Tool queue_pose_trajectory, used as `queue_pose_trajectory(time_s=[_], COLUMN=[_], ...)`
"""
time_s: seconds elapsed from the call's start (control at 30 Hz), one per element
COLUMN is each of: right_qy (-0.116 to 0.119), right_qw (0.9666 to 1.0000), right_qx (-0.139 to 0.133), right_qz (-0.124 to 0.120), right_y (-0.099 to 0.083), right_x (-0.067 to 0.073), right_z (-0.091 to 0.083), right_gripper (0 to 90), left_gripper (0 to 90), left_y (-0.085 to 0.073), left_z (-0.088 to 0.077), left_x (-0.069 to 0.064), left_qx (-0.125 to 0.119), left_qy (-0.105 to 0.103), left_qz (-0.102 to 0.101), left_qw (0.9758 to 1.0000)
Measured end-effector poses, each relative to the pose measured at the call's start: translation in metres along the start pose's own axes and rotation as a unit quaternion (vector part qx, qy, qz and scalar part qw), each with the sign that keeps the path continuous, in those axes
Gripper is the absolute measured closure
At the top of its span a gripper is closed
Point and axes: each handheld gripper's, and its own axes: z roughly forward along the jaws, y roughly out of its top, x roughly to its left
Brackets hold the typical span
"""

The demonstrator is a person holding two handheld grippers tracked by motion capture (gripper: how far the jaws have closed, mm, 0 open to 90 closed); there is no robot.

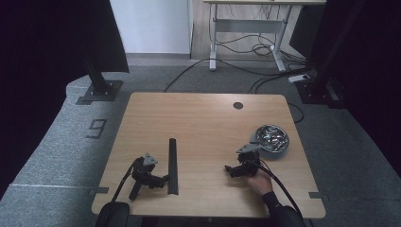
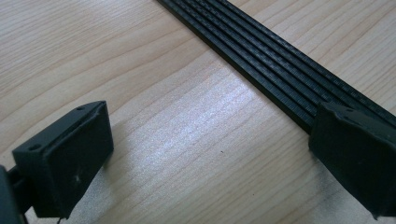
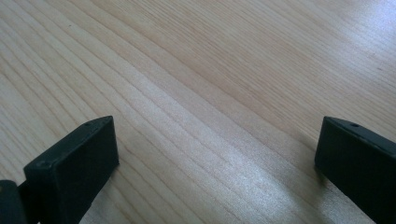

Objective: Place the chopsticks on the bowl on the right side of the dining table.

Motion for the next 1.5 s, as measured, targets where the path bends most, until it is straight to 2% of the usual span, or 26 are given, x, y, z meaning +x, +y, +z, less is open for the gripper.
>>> queue_pose_trajectory(time_s=[0.73, 0.87, 1.17, 1.5], right_qy=[0.003, 0.009, 0.025, 0.038], right_qw=[1.0000, 0.9998, 0.9996, 0.9990], right_qx=[0.005, 0.018, 0.013, 0.014], right_qz=[-0.003, -0.008, -0.005, -0.016], right_y=[0.001, 0.004, 0.013, 0.029], right_x=[0.001, 0.001, 0.006, 0.015], right_z=[0.000, -0.002, -0.007, -0.002], right_gripper=[0.0, 0.7, 0.0, 0.0], left_gripper=[0.0, 0.0, 0.0, 0.0], left_y=[0.000, 0.000, 0.000, 0.000], left_z=[0.000, 0.000, 0.000, 0.000], left_x=[0.000, 0.000, 0.000, 0.000], left_qx=[0.000, 0.000, 0.000, 0.000], left_qy=[0.000, 0.000, 0.000, 0.000], left_qz=[0.000, 0.000, 0.000, 0.000], left_qw=[1.0000, 1.0000, 1.0000, 1.0000])
